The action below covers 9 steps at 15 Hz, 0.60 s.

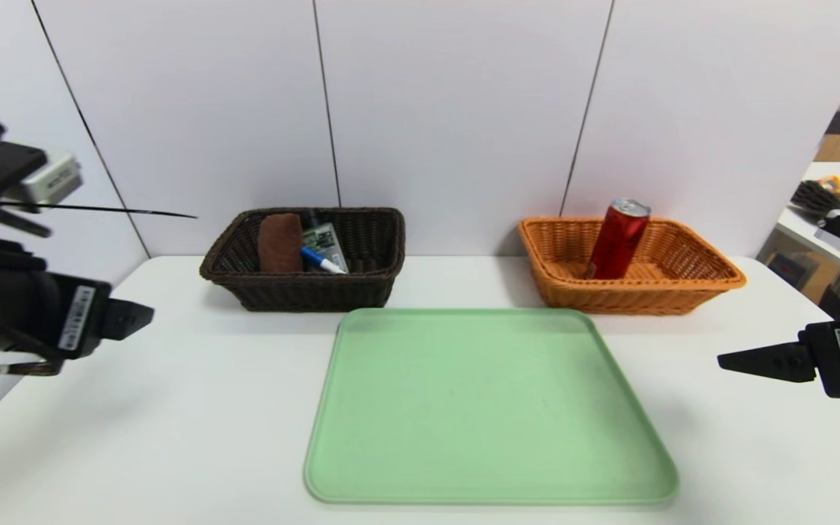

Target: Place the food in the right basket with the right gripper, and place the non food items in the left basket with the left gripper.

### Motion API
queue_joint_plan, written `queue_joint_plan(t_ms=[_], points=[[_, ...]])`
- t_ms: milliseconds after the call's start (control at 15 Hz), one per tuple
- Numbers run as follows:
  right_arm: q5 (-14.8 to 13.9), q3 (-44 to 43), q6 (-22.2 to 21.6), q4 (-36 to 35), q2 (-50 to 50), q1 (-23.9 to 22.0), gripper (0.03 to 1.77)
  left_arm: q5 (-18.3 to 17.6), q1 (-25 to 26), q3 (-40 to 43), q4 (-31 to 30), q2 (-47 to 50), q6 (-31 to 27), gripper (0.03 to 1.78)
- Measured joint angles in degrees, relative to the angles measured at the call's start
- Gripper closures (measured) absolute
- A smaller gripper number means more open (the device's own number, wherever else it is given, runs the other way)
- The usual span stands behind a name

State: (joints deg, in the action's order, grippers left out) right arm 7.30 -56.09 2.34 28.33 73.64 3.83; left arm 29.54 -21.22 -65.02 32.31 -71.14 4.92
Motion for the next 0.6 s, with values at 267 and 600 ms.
queue_joint_plan(t_ms=[267, 600], points=[[-0.7, 3.3, 0.0, 0.5, -5.3, 0.7, 0.10, -0.8, 10.4, 12.9, -8.4, 14.1, -5.2, 0.12], [-0.9, 8.2, -0.1, 0.7, -16.7, 1.8, 0.10, -0.3, 18.0, 22.2, -14.0, 29.0, -7.2, 0.12]])
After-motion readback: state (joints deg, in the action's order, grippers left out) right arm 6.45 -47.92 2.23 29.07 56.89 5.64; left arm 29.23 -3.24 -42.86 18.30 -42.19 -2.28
